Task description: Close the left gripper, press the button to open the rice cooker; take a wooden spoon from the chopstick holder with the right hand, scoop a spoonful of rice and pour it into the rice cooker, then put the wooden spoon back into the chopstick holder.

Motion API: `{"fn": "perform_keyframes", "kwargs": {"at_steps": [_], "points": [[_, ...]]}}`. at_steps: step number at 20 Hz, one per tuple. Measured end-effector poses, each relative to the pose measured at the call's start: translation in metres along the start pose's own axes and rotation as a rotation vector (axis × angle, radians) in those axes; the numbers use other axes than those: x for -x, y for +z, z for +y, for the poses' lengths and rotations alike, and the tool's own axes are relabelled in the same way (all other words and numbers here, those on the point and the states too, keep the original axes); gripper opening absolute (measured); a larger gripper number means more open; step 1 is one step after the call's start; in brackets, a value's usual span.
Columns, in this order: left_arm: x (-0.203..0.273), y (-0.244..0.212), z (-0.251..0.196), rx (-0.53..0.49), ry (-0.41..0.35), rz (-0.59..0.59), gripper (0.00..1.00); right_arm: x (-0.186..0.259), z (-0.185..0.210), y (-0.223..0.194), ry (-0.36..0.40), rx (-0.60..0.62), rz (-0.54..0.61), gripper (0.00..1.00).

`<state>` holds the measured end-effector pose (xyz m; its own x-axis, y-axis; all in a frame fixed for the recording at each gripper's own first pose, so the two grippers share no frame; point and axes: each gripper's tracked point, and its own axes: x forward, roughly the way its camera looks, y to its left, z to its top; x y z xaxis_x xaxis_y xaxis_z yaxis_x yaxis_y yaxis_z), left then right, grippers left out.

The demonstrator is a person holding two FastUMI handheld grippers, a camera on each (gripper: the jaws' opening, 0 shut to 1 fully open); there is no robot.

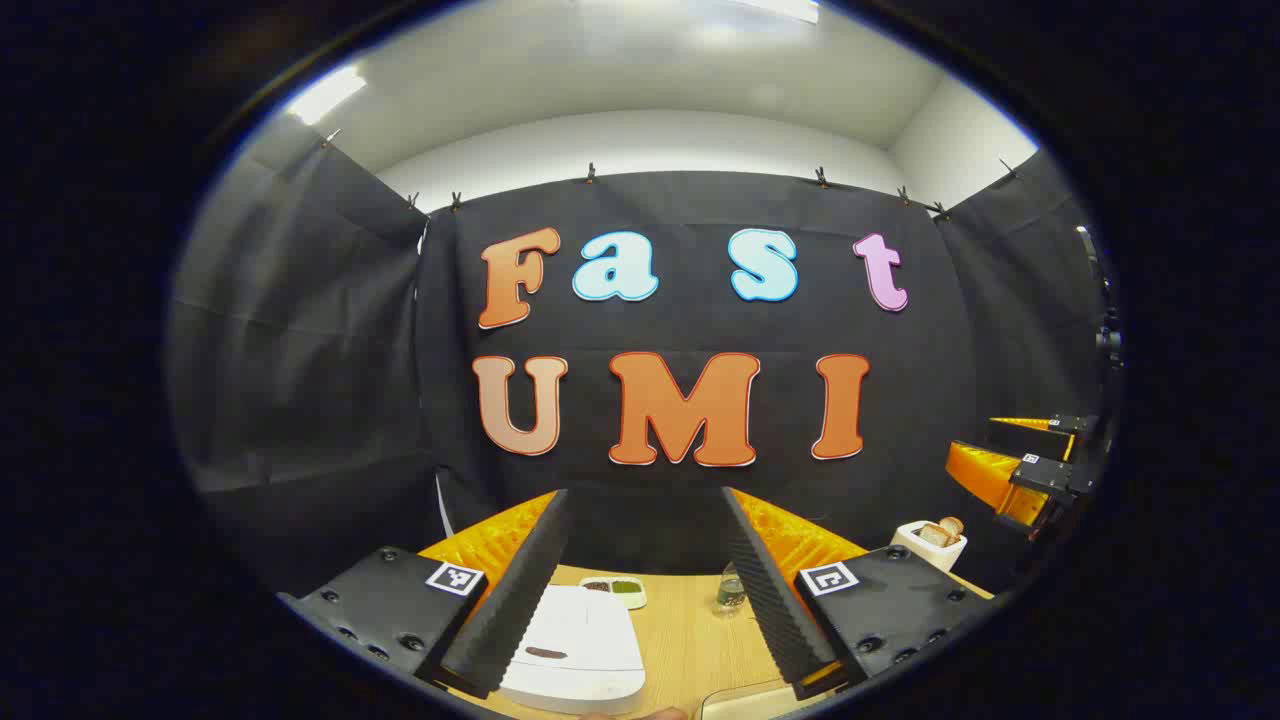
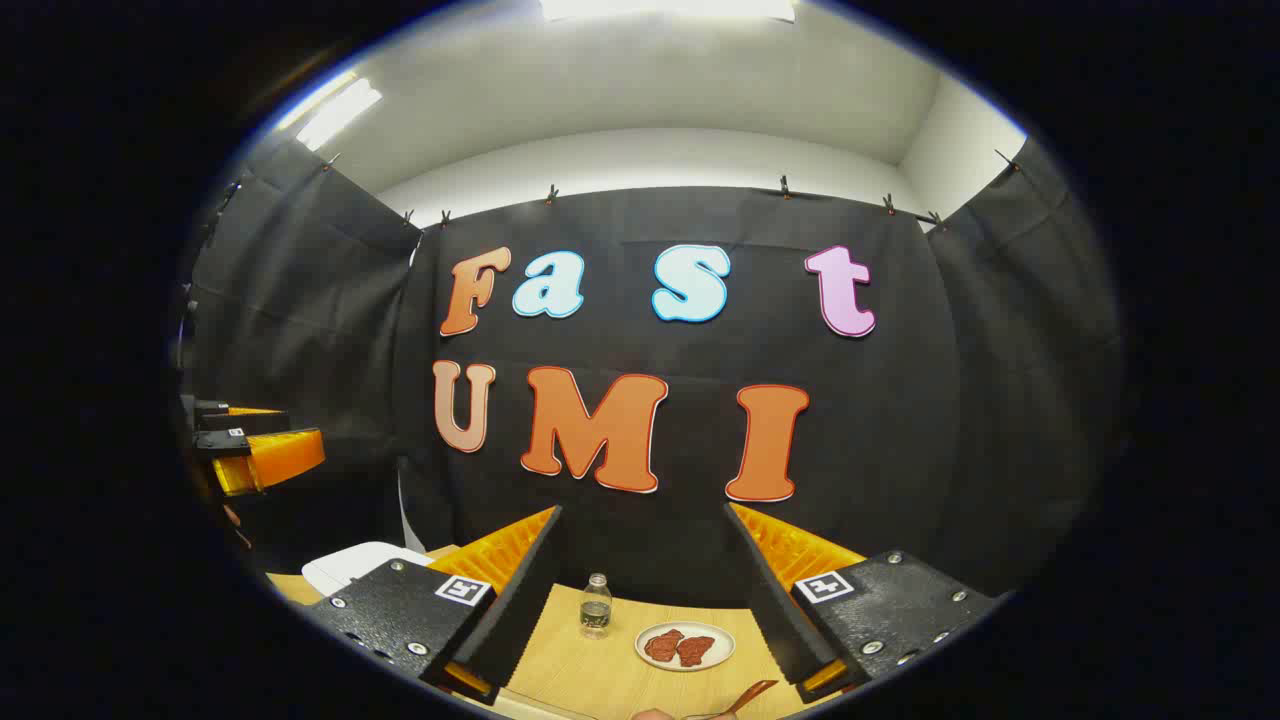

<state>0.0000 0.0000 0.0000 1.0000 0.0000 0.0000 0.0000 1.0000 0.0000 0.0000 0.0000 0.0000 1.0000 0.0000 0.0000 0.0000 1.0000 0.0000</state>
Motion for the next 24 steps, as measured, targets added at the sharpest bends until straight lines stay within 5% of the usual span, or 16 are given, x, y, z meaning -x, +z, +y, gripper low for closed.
{"fn": "perform_keyframes", "kwargs": {"at_steps": [24], "points": [[-0.004,-0.021,0.026,0.007,0.054,0.047,0.99,-0.002,-0.021,-0.032,-0.039,-0.035,0.085,0.95]]}}
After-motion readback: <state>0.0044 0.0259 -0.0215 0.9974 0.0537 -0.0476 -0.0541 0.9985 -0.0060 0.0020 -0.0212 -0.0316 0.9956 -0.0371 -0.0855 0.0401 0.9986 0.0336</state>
